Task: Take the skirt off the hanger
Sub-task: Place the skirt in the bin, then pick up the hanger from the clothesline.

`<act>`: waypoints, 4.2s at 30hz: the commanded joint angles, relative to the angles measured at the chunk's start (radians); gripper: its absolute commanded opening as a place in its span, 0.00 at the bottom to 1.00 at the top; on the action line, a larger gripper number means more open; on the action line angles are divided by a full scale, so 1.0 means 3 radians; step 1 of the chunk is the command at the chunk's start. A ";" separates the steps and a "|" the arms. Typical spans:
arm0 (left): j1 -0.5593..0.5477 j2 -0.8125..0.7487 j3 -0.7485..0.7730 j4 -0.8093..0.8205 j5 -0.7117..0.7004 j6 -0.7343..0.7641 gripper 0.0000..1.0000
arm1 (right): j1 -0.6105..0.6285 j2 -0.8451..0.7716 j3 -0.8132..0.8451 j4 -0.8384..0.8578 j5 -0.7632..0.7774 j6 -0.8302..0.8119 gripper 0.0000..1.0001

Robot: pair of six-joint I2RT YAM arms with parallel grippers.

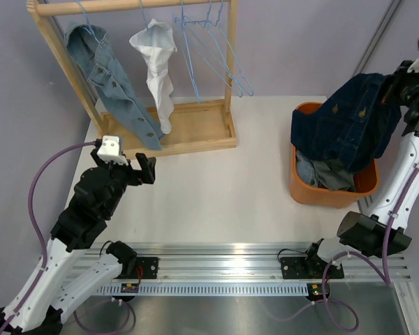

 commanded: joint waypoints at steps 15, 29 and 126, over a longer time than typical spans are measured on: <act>0.0018 0.0035 0.0248 0.0150 0.0046 0.0043 0.99 | 0.0837 0.0571 -0.1830 0.0186 0.0289 -0.0090 0.00; 0.0023 0.0638 0.1280 0.0227 0.0306 -0.0013 0.99 | 0.0888 0.1589 -0.1886 -0.0307 0.0862 -0.0704 0.04; 0.1316 0.2858 0.2780 0.1838 0.1119 0.0069 0.00 | 0.0780 -0.1418 -0.2930 0.0563 -0.1956 -0.0755 0.91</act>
